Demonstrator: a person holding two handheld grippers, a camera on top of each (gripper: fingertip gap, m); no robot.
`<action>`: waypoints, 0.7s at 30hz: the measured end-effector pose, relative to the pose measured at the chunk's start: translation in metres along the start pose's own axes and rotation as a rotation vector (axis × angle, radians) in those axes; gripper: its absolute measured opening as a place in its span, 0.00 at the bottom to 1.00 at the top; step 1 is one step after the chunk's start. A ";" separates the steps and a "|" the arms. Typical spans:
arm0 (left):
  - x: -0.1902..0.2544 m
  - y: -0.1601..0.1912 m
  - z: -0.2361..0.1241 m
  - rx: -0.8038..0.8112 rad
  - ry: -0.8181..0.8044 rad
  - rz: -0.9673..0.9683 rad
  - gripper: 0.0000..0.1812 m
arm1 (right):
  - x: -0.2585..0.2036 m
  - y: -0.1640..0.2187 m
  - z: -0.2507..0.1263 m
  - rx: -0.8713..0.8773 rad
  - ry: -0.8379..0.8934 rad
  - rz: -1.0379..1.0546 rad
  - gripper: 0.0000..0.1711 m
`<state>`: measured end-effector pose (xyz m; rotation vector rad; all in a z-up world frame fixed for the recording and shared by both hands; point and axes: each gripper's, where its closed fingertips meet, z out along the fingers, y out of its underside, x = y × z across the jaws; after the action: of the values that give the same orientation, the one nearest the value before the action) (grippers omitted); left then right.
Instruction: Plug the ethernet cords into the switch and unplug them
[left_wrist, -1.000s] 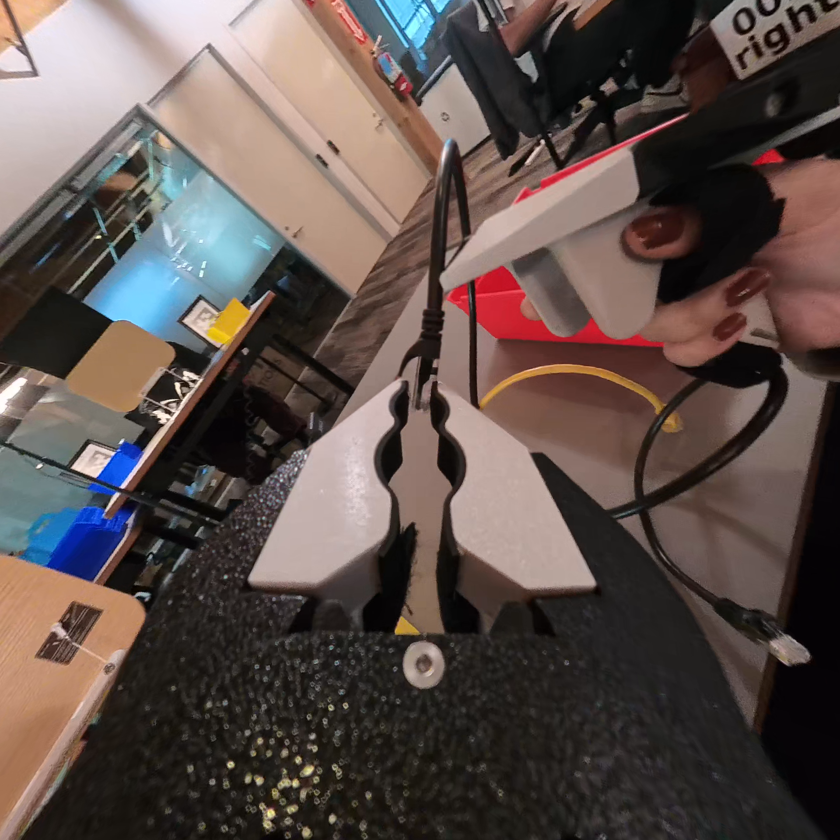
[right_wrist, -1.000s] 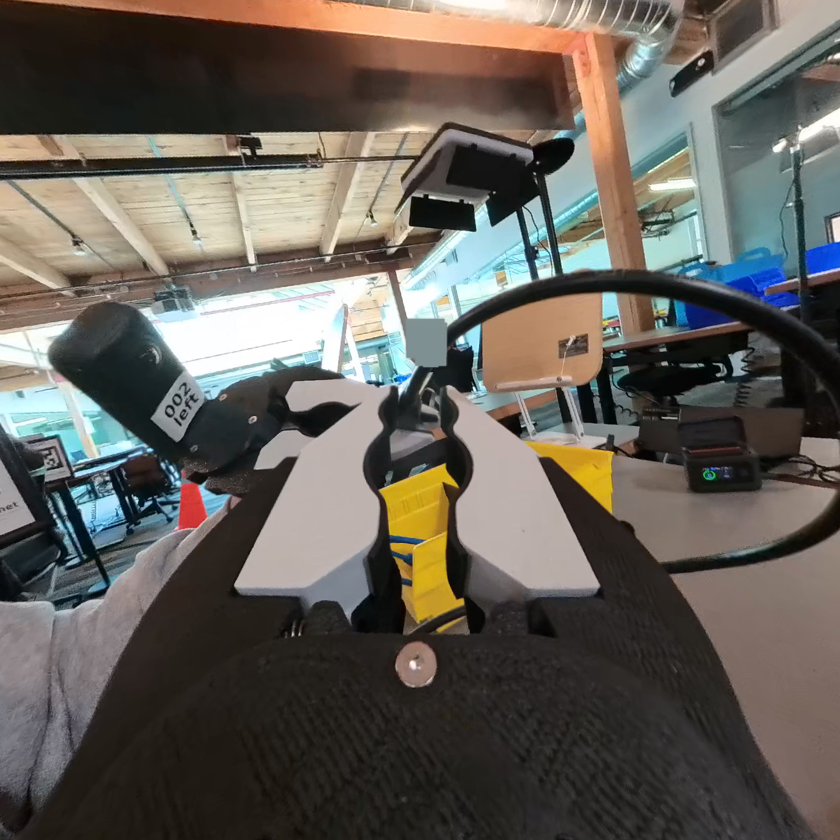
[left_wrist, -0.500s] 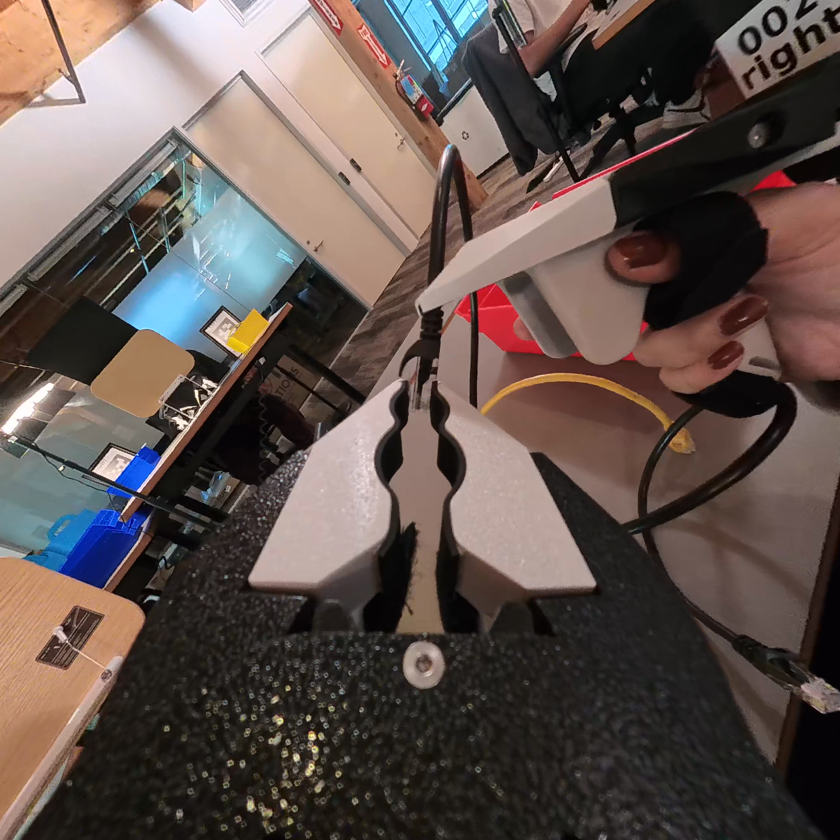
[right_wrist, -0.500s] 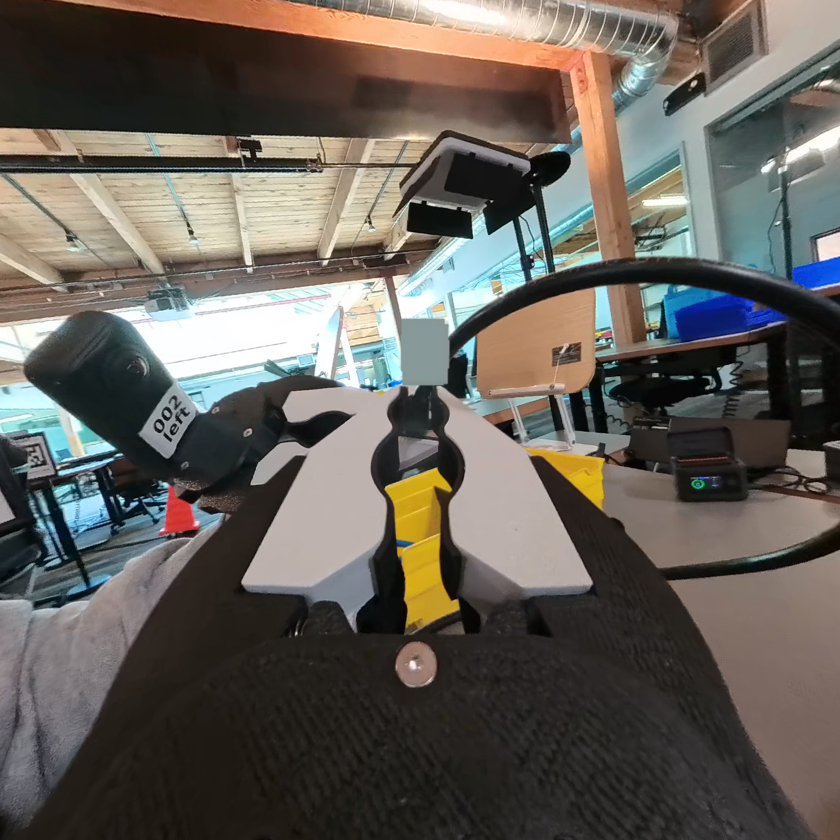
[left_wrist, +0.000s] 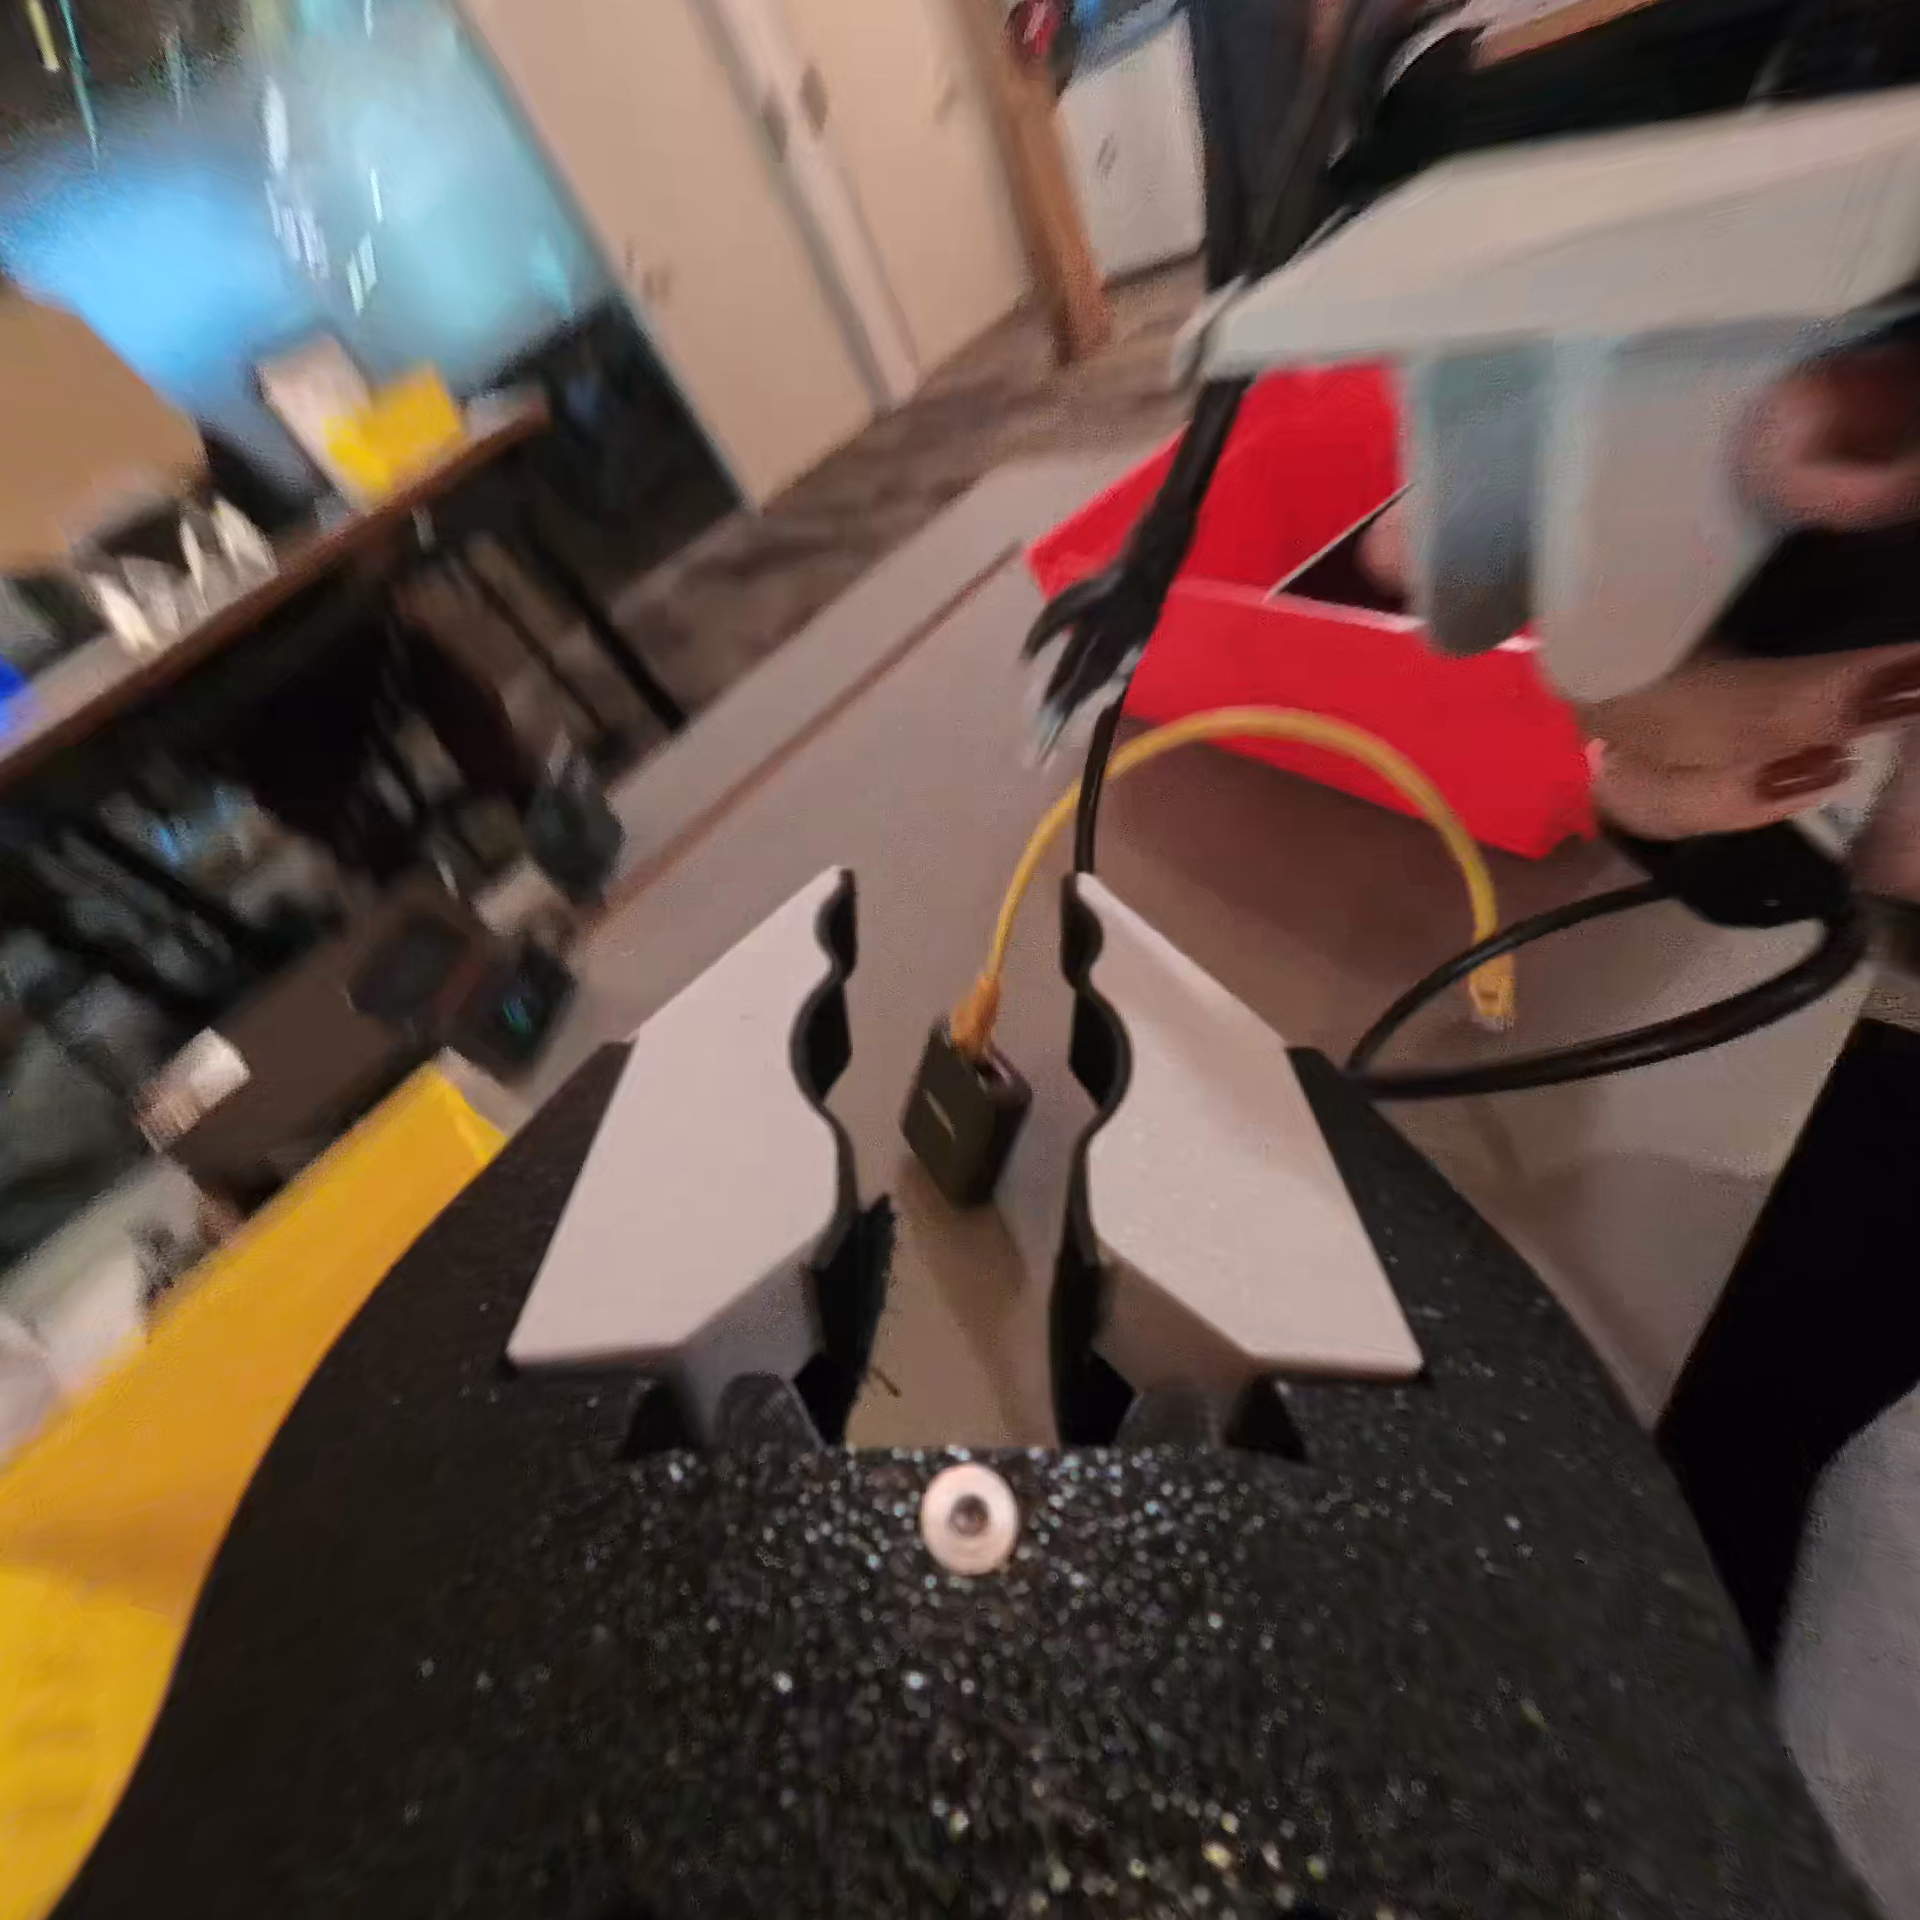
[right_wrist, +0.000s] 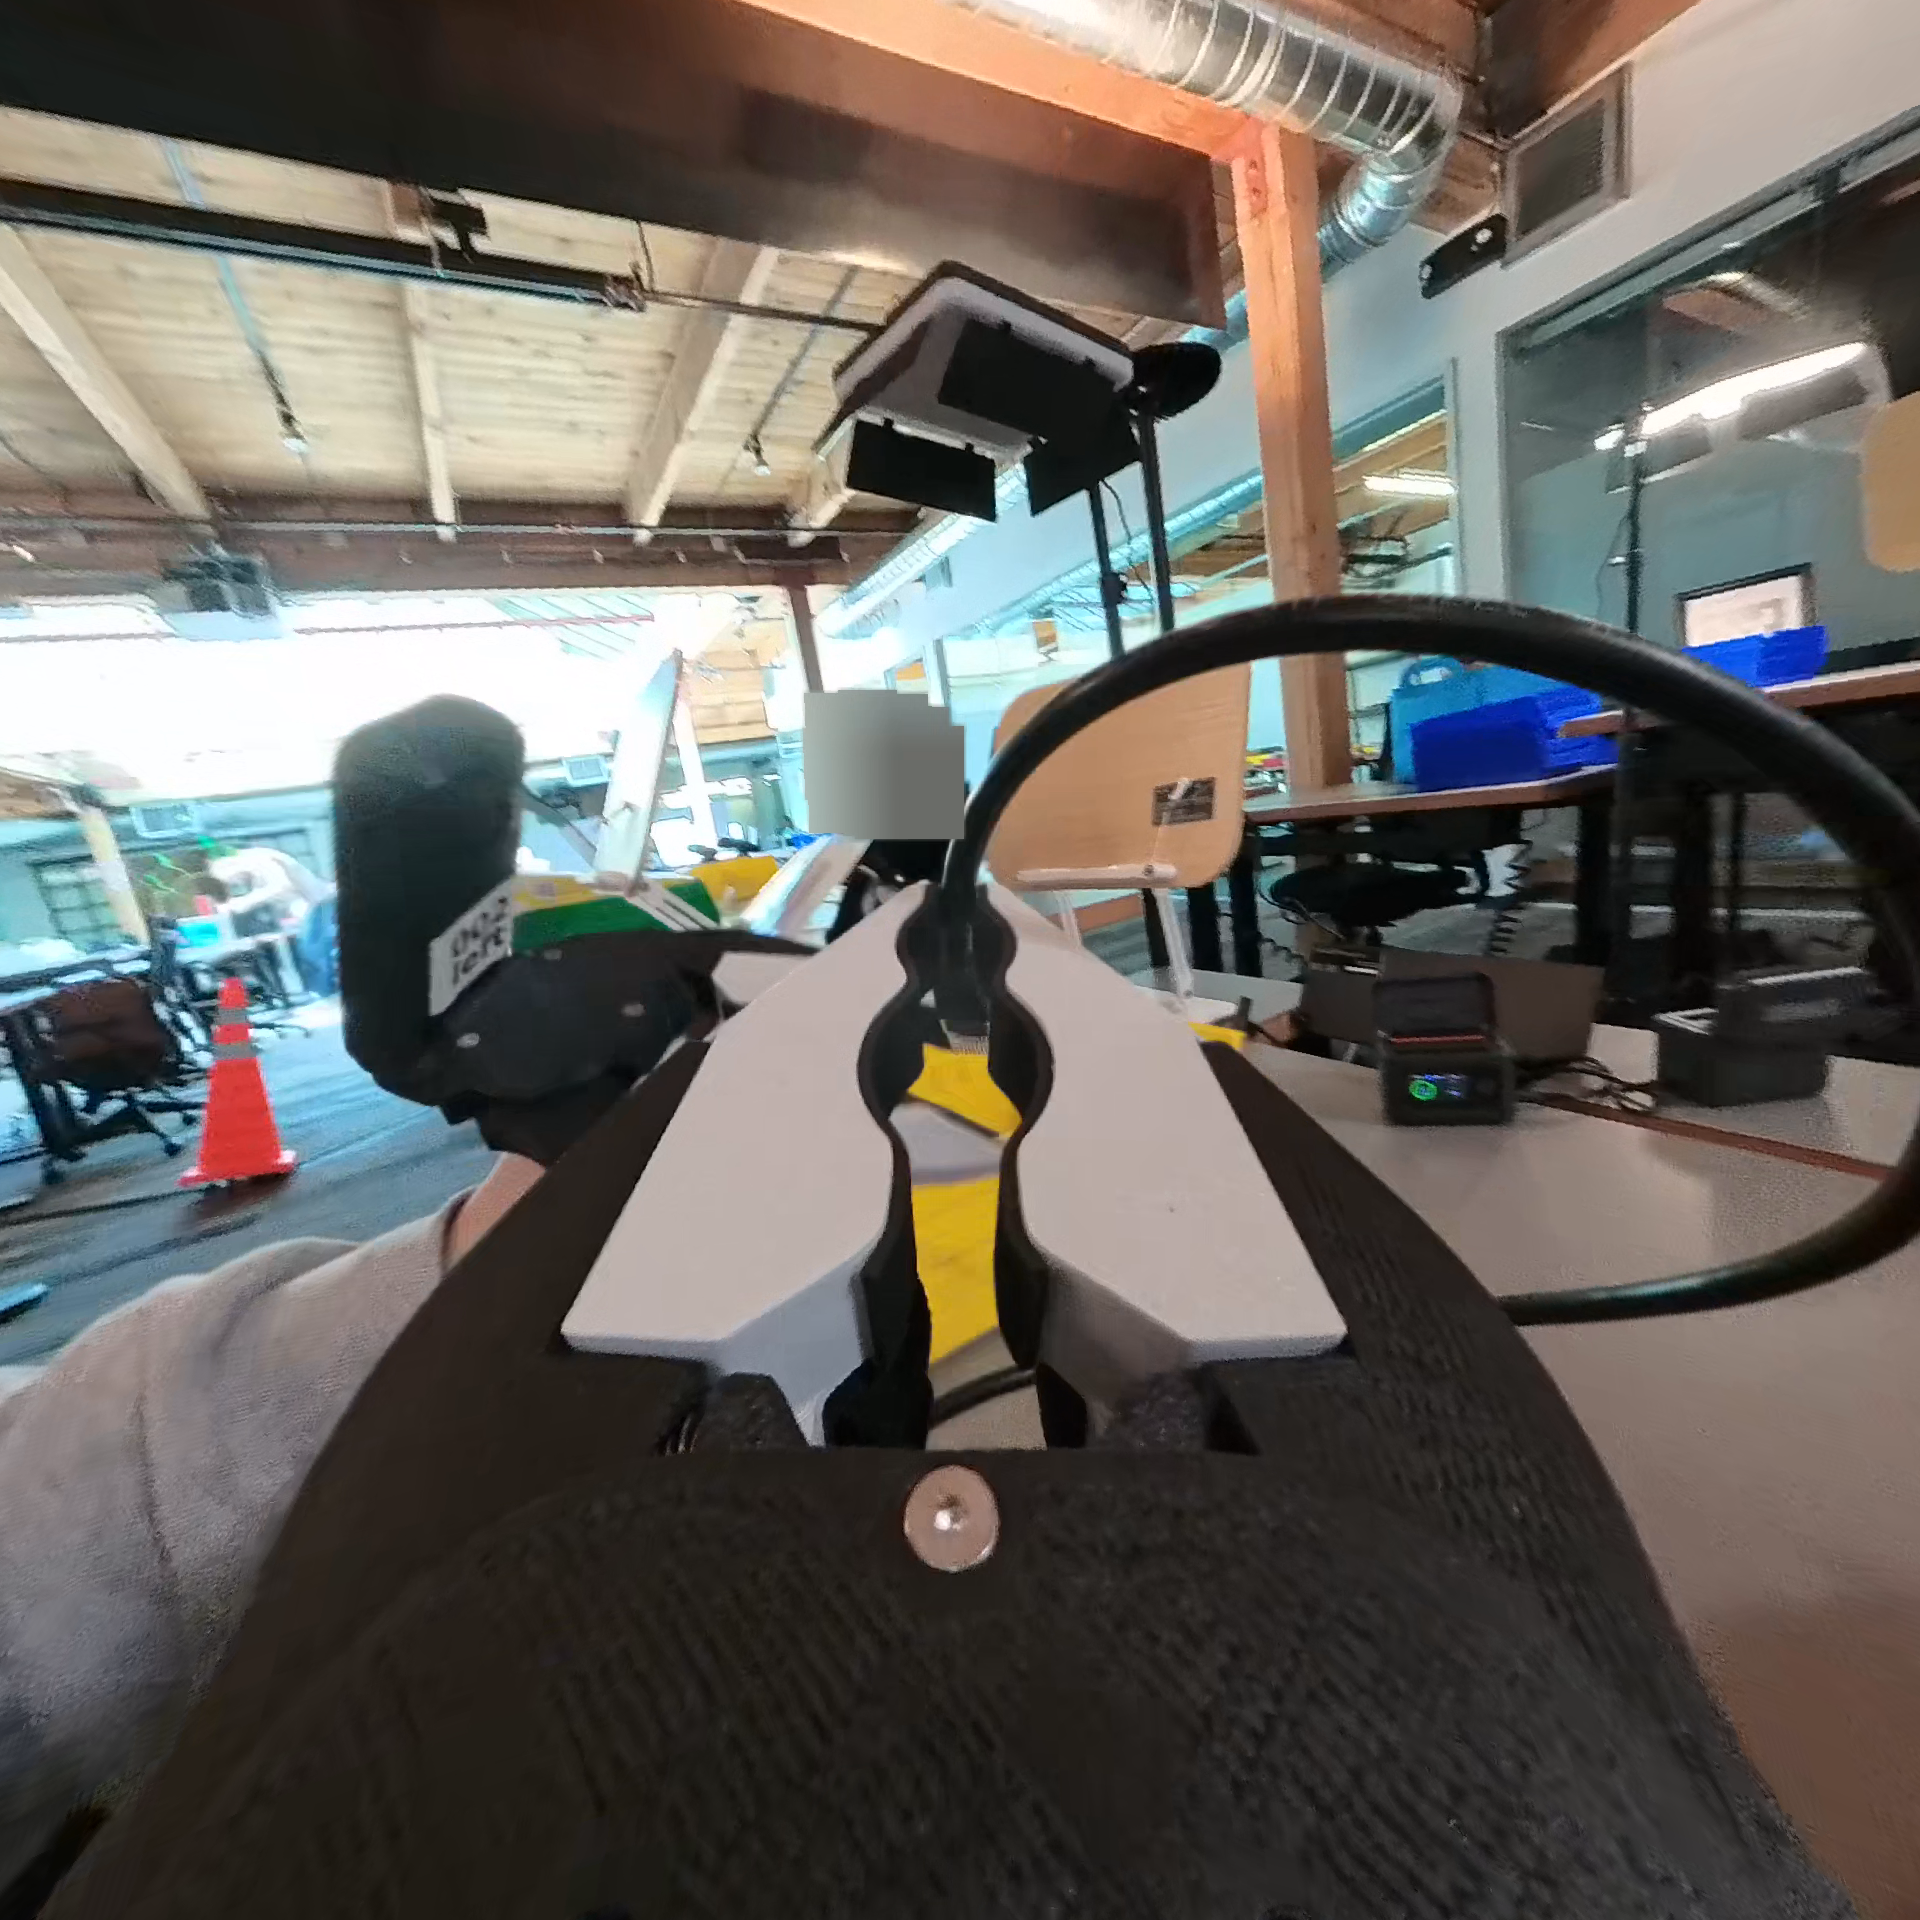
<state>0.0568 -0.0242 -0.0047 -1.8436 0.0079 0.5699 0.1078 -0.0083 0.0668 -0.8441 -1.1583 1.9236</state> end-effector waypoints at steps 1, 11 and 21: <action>-0.001 0.018 0.008 -0.071 -0.008 -0.069 0.25 | 0.005 0.001 -0.001 -0.008 0.015 -0.009 0.02; 0.033 0.135 0.077 -0.436 0.007 0.024 0.48 | 0.030 0.002 -0.009 0.003 0.061 0.048 0.02; 0.028 0.138 0.110 -0.408 0.145 0.266 0.42 | 0.046 -0.027 -0.025 0.062 0.099 0.037 0.02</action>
<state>0.0016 0.0332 -0.1644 -2.2991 0.2532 0.6558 0.1107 0.0503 0.0742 -0.9223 -1.0253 1.9154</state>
